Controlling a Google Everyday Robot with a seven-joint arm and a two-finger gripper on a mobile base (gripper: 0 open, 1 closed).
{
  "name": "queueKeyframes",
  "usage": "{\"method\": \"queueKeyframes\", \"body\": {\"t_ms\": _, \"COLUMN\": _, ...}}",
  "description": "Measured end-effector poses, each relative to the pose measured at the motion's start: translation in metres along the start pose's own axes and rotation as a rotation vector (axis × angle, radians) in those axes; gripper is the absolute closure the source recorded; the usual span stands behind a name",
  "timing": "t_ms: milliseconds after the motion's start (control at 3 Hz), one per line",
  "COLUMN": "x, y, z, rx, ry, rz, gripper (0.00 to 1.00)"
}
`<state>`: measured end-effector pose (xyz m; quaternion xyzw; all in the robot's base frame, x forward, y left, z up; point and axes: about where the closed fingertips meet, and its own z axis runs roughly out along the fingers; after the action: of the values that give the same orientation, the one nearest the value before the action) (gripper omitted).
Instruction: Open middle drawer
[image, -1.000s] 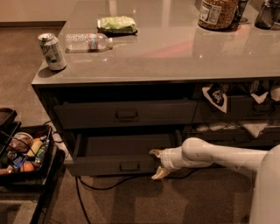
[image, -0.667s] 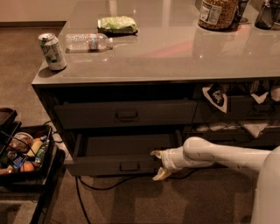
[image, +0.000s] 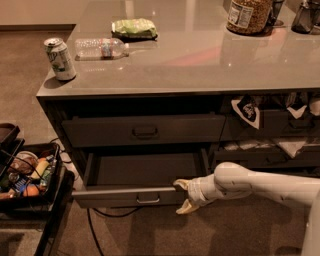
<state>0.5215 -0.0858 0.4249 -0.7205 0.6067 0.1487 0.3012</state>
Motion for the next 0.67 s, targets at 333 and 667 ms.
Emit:
{"method": "queueKeyframes", "body": {"t_ms": 333, "x": -0.0024, "y": 0.0196, "z": -0.0048, "rx": -0.022, "ry": -0.004, "rz": 0.012, "gripper": 0.42}}
{"method": "queueKeyframes", "body": {"t_ms": 667, "x": -0.0055, "y": 0.0226, "z": -0.0086, "rx": -0.020, "ry": -0.005, "rz": 0.011, "gripper": 0.39}}
